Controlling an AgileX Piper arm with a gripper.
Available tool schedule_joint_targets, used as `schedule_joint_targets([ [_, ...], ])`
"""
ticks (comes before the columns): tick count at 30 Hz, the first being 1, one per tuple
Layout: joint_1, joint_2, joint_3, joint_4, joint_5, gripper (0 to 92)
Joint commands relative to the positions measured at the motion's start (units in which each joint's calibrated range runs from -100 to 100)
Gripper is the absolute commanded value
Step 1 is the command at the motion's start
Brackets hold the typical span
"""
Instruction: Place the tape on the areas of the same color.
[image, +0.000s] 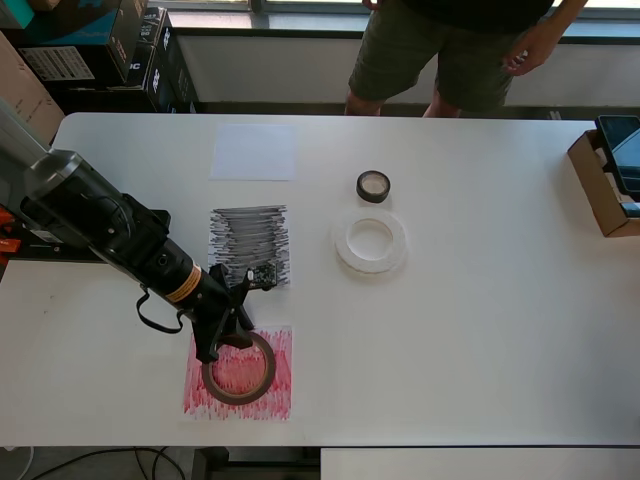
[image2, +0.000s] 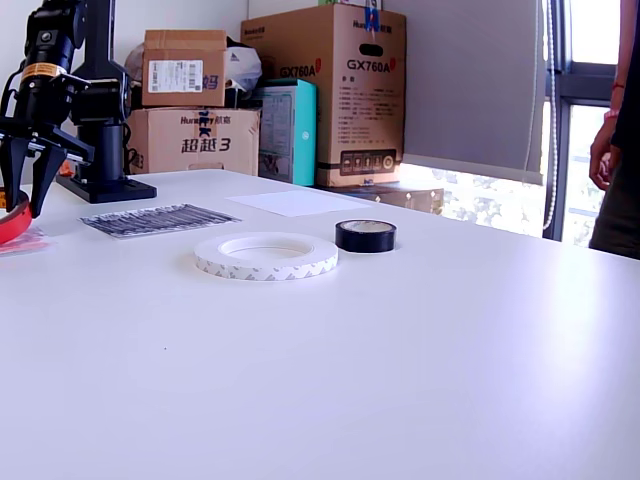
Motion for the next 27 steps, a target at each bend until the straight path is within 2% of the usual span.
schedule_joint_targets([
  [1,-0.12,1.27,-0.28,-0.09,-0.13,0.7],
  [7,-0.2,2.39,-0.28,-0.09,-0.21,0.7],
  [9,-0.2,2.68,-0.28,-0.09,-0.21,3.5],
  [15,-0.28,2.49,-0.28,-0.09,-0.21,30.0],
  [18,-0.28,2.11,-0.28,-0.09,-0.21,38.1],
  [27,-0.28,1.83,-0.28,-0.09,-0.13,38.7],
])
